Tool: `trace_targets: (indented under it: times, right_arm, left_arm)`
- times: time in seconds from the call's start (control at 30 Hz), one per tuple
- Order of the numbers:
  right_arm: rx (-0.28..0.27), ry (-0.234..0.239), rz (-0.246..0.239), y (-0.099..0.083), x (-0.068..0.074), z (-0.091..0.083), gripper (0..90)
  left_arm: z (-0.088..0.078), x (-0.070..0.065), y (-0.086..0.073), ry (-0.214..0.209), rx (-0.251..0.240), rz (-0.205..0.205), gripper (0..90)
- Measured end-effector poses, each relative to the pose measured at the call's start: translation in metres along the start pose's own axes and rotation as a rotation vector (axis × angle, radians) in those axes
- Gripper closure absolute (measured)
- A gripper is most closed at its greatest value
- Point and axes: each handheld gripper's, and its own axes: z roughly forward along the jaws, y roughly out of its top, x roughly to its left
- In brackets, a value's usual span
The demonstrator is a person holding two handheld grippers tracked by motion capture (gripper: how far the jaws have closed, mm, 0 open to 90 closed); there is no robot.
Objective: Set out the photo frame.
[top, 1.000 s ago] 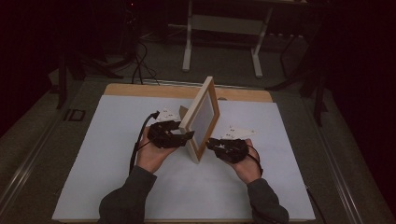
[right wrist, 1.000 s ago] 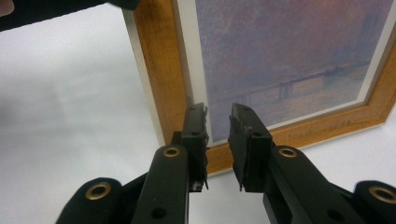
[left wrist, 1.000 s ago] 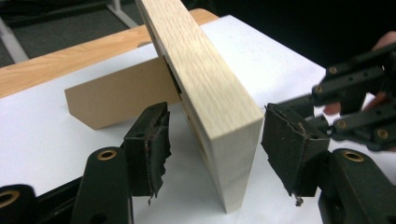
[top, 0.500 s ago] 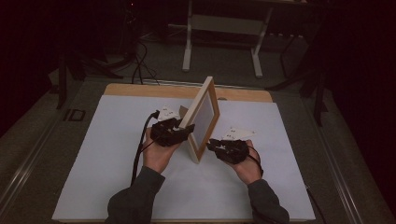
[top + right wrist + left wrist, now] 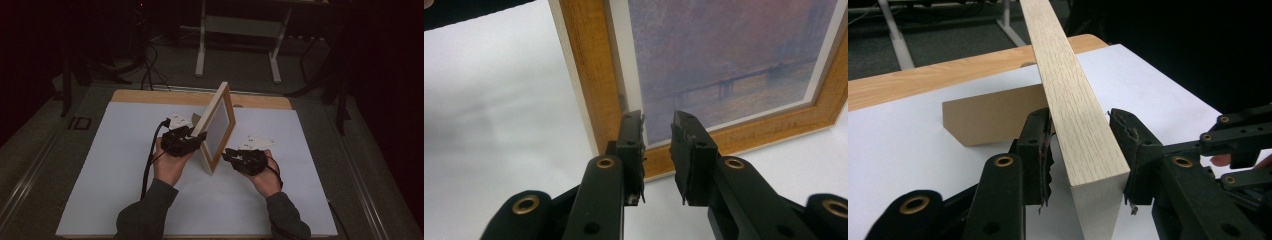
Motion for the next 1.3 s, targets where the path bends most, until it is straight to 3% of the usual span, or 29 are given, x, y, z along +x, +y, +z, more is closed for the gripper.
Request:
trace_targets:
  times: [0.53, 0.87, 1.2, 1.3]
  right_arm:
    - [-0.004, -0.004, -0.001, 0.001, -0.001, -0.001, 73.6]
    - [-0.011, -0.012, 0.005, 0.0, -0.003, -0.003, 72.6]
    - [-0.024, -0.035, 0.014, 0.001, -0.005, -0.004, 67.7]
    - [-0.027, -0.038, 0.02, 0.0, -0.006, -0.005, 66.3]
  left_arm:
    - [-0.002, 0.014, 0.001, -0.003, 0.005, -0.041, 68.7]
    - [-0.002, 0.029, 0.001, -0.065, 0.005, -0.076, 70.1]
    - [-0.003, 0.038, 0.001, -0.104, 0.016, -0.066, 70.2]
    - [-0.003, 0.045, 0.001, -0.139, 0.021, -0.069, 70.4]
